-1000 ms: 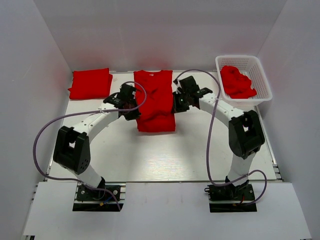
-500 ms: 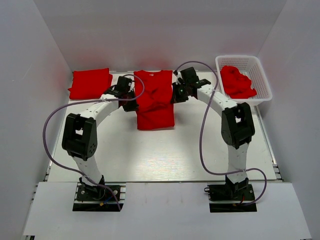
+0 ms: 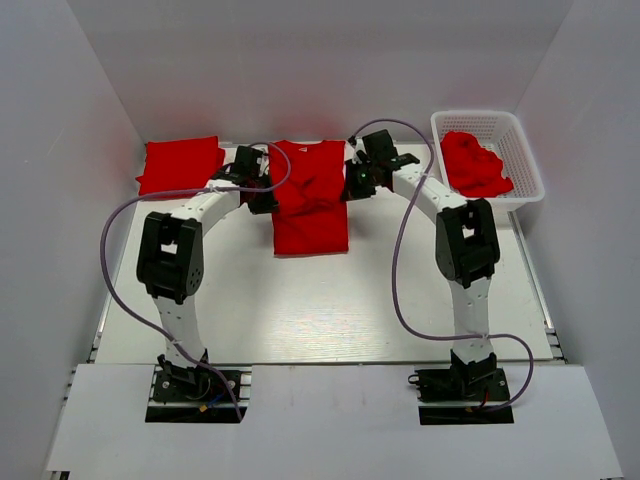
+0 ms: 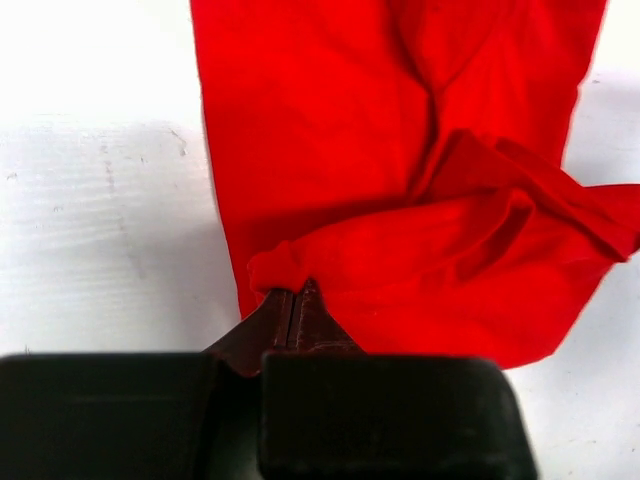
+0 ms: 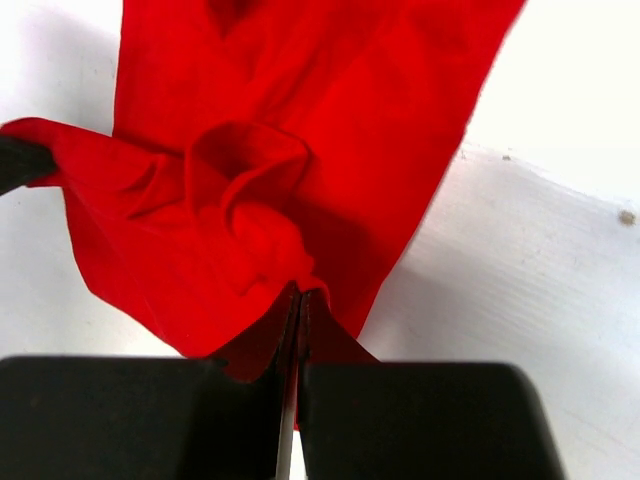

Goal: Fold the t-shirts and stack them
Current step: Fold the folded rectangular tshirt in 1/3 of the way

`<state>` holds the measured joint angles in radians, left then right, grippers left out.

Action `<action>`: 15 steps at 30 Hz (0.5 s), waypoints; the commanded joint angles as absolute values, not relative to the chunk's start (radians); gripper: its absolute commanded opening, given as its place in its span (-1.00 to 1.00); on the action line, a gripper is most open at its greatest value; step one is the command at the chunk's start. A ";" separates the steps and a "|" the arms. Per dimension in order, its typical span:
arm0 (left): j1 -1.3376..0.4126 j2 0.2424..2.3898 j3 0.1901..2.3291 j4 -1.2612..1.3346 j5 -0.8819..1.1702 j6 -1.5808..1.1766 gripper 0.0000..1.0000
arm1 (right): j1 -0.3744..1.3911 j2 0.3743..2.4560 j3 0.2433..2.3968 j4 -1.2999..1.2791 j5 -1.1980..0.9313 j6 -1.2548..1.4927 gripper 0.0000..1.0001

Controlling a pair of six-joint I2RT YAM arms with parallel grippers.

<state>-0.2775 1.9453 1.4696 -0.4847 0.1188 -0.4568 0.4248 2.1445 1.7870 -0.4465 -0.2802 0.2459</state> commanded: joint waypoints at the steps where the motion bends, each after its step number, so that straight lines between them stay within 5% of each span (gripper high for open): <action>1: -0.258 1.943 1.516 -0.463 0.135 -0.442 -1.00 | 0.411 2.171 1.842 -0.423 -0.305 0.238 -1.00; 12: -0.239 2.029 1.588 -0.457 0.155 -0.442 -1.00 | 0.400 2.279 1.942 -0.411 -0.298 0.317 -1.00; 15: -0.221 2.075 1.646 -0.436 0.146 -0.451 -0.69 | 0.391 2.321 2.006 -0.371 -0.262 0.391 -0.88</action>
